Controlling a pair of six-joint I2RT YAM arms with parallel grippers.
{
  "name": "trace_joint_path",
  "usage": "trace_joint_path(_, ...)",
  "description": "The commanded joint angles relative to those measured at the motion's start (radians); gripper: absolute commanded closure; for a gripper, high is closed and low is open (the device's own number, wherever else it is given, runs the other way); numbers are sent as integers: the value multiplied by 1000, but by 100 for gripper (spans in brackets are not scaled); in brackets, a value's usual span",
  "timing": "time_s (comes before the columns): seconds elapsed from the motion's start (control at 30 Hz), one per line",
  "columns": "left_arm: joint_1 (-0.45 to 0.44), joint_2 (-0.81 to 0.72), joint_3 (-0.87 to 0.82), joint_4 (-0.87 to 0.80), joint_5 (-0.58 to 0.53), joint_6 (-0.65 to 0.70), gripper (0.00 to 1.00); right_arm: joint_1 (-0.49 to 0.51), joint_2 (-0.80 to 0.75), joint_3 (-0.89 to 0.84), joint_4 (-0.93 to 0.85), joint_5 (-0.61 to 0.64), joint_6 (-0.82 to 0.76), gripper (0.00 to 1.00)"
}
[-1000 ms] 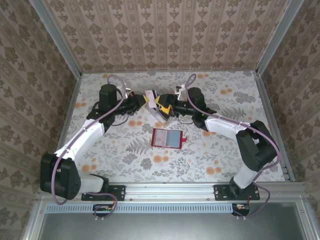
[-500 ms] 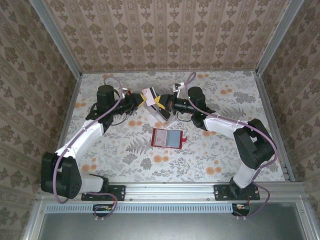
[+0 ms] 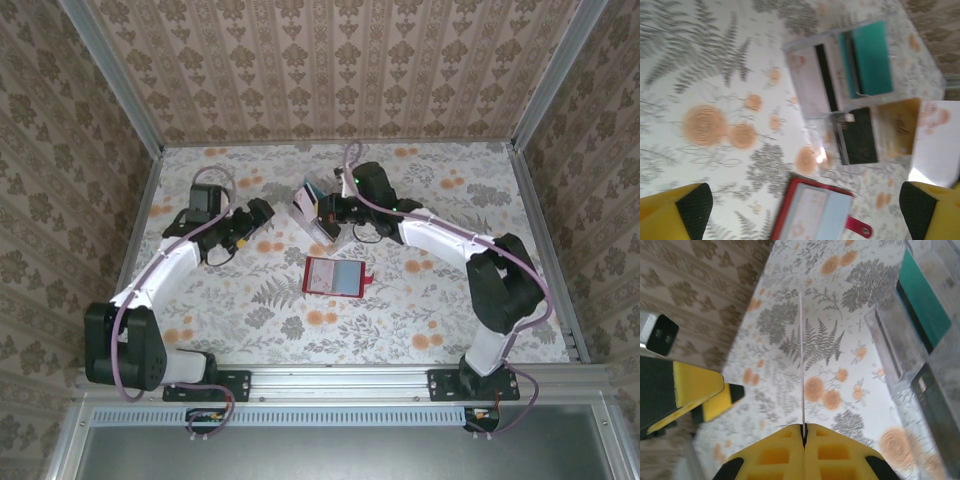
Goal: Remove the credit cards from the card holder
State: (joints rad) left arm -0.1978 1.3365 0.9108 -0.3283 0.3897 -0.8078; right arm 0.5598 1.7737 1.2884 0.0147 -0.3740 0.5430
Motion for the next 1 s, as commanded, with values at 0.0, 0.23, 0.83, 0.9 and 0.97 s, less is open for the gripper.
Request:
trace_joint_path(0.0, 36, 13, -21, -78, -50, 84, 0, 34, 77, 99, -140, 123, -279, 99)
trace_joint_path(0.23, 82, 19, -39, -87, -23, 78, 0, 75, 226, 279, -220, 231, -481, 98)
trace_joint_path(0.83, 90, 37, -61, -52, 31, 60, 0, 76, 408, 450, -307, 365, -534, 97)
trace_joint_path(0.9, 90, 40, -61, -51, 35, 61, 0, 75, 423, 464, -316, 373, -535, 97)
trace_joint_path(0.97, 89, 42, -64, -49, 40, 61, 0, 75, 434, 478, -324, 377, -542, 97)
